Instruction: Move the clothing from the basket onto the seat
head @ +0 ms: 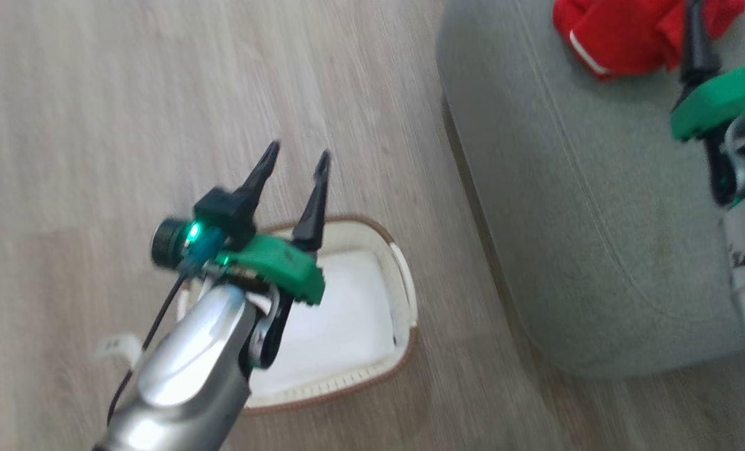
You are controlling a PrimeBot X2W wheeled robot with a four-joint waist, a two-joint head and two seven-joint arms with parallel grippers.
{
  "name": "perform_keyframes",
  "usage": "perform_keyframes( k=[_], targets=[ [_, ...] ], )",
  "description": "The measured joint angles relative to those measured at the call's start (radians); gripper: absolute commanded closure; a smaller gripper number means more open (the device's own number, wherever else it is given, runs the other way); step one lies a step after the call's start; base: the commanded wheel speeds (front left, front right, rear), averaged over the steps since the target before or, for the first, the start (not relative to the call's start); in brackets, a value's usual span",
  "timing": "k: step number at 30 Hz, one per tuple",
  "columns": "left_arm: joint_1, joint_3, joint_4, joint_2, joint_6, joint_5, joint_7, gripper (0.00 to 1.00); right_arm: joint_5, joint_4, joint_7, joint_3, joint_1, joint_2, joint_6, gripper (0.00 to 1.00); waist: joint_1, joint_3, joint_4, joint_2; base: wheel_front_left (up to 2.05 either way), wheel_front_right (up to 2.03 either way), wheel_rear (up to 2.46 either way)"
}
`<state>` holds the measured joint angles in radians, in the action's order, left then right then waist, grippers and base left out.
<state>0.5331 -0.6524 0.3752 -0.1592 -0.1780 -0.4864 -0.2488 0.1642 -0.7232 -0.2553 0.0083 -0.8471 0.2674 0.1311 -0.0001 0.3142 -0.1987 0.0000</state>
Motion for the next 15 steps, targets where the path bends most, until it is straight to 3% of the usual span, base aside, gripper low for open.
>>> perform_keyframes(
  k=[10,15],
  targets=[
    [-0.241,0.179,-0.084,-0.006,-0.052,0.031,0.000,0.00,0.052,0.014,0.000,0.076,0.134,-0.024,0.000,0.00,0.0000,-0.181,0.079,0.0000,0.00,0.00,0.00],
    [-0.360,0.257,-0.125,-0.012,-0.069,0.053,0.000,0.00,0.057,0.061,0.000,0.102,0.251,-0.075,0.000,0.00,-0.0001,-0.249,0.121,0.0000,0.00,0.00,0.00]
  ],
)
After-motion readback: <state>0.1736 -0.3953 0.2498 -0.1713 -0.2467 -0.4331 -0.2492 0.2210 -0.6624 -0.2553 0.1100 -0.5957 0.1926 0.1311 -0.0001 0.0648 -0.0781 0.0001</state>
